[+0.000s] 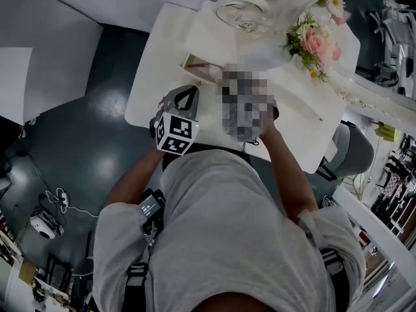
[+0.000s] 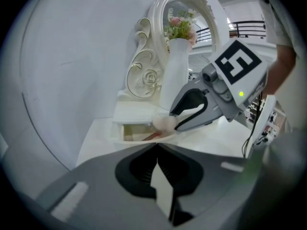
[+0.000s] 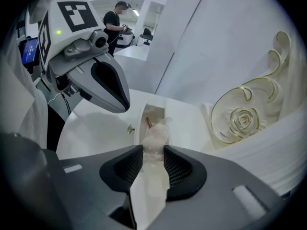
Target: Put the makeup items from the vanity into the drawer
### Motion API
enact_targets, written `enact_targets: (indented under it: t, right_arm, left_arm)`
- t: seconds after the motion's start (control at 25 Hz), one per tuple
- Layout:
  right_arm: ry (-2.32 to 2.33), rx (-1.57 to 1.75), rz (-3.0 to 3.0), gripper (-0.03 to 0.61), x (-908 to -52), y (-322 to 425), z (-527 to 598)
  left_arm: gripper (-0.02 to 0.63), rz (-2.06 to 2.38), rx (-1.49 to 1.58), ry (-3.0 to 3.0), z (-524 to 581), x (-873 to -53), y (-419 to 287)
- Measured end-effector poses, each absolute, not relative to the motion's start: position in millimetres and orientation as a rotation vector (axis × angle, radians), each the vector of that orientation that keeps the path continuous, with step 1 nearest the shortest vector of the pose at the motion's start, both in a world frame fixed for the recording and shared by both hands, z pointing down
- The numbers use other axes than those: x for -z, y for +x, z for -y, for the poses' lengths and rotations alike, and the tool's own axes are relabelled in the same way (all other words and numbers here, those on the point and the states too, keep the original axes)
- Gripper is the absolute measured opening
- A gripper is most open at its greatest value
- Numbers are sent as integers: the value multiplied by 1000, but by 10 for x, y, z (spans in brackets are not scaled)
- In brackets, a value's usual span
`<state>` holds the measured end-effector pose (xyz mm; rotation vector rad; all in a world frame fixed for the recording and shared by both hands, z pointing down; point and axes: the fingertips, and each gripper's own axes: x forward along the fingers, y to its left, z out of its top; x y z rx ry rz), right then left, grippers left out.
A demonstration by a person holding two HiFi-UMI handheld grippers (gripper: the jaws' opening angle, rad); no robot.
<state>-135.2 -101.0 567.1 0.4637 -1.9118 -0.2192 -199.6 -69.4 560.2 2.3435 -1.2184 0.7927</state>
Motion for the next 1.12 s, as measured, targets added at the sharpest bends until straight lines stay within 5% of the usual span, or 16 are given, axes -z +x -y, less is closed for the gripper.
enact_targets:
  t: [1.12]
  right_arm:
    - [427,201,1987,150,-5757,-1410,1034]
  left_arm:
    - [3,1310,-749,2253,515,-5630,-1924]
